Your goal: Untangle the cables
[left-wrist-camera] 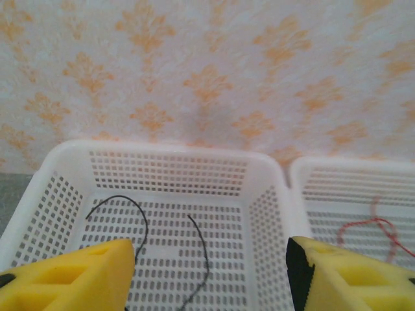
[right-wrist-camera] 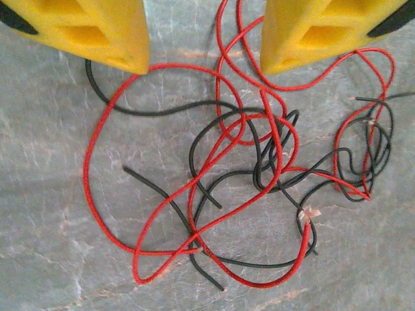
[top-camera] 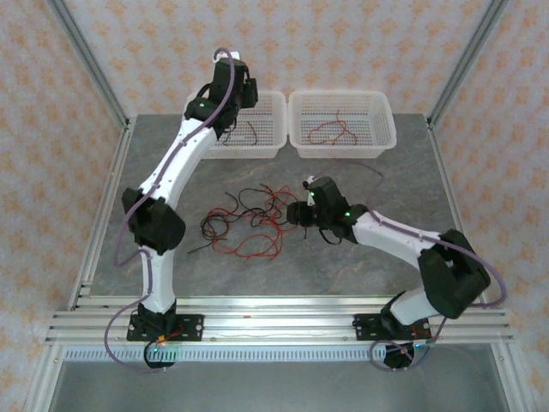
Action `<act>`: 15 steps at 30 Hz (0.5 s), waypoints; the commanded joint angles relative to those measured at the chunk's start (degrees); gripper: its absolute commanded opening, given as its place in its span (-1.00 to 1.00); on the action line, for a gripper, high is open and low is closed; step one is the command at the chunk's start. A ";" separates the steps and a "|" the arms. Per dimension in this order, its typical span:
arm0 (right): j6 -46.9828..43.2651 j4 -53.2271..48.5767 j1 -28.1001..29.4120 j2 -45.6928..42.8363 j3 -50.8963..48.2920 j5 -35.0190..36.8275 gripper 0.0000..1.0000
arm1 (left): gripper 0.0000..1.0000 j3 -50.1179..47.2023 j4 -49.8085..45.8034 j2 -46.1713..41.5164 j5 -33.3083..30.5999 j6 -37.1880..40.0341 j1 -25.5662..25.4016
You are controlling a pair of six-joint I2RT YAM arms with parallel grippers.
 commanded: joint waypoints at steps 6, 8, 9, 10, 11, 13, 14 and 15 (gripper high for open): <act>-11.23 -8.34 0.14 15.79 15.29 7.87 -0.07 | 0.31 -21.14 0.03 -18.04 2.02 -4.30 -2.51; -10.08 -9.50 0.14 18.58 18.18 10.11 -0.08 | 0.31 -26.52 1.65 -22.78 3.03 -5.22 -2.69; -9.31 -9.76 0.06 19.88 19.45 10.89 -0.08 | 0.31 -29.25 2.43 -25.10 3.58 -5.72 -2.79; -8.71 -9.88 -0.02 21.15 20.58 11.18 -0.08 | 0.31 -31.96 3.44 -27.91 4.07 -6.09 -3.01; -8.12 -10.03 -0.19 22.51 21.51 11.36 -0.09 | 0.31 -34.25 4.51 -30.14 4.50 -6.42 -3.21; -7.05 -9.93 -0.52 25.12 23.55 11.50 -0.11 | 0.32 -39.36 6.45 -35.43 5.14 -7.18 -3.58; -6.66 -9.63 -0.64 26.17 24.19 11.54 -0.12 | 0.32 -41.41 6.98 -37.48 5.30 -7.50 -3.66; -6.10 -9.11 -0.82 27.25 25.05 11.59 -0.13 | 0.32 -43.48 7.47 -39.71 5.25 -7.74 -3.72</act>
